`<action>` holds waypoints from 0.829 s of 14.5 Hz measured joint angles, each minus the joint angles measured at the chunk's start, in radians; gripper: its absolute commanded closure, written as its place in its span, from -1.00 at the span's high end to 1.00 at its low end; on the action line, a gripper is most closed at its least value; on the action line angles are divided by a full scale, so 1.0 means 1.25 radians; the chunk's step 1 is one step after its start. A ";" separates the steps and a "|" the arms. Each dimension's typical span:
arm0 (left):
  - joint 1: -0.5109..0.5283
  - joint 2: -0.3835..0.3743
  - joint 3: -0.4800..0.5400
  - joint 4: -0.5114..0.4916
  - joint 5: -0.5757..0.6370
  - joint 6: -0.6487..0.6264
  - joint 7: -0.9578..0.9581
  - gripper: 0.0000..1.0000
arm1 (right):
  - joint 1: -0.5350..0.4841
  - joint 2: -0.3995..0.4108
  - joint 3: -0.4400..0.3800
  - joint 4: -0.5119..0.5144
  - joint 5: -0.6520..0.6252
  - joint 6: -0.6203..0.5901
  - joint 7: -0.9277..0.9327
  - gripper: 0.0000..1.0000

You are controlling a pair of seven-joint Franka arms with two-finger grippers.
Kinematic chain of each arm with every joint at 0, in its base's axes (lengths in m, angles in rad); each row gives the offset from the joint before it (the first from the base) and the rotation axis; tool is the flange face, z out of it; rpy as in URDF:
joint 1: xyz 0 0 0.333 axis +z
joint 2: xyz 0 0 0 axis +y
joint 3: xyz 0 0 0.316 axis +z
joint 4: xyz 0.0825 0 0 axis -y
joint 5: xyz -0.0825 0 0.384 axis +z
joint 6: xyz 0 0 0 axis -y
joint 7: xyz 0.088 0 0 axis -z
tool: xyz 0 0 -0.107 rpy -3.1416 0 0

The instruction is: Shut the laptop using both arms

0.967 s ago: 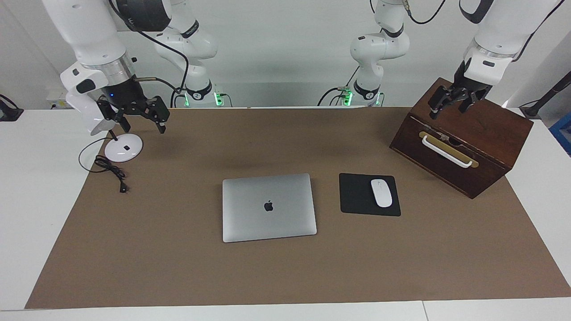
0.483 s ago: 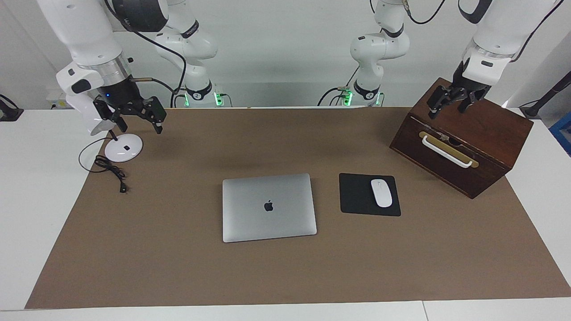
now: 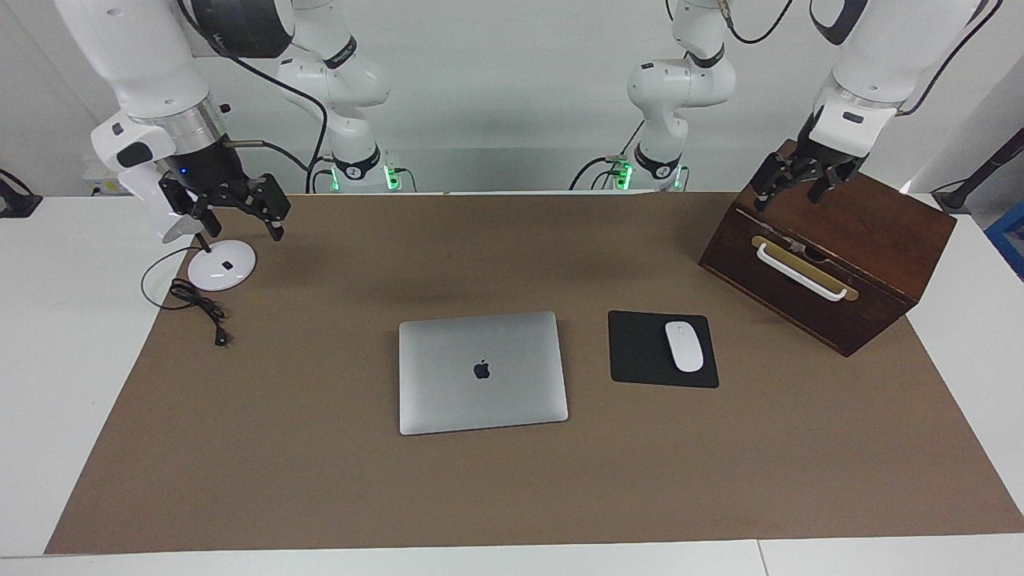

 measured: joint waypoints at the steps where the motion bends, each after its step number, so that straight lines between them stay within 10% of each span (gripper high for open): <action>1: 0.000 0.000 0.001 -0.001 0.000 0.000 0.000 1.00 | 0.000 0.000 0.000 0.000 0.000 0.000 -0.001 1.00; 12: 0.003 -0.002 0.007 0.024 0.000 -0.024 0.095 1.00 | 0.000 0.000 0.002 0.000 0.000 0.000 -0.062 1.00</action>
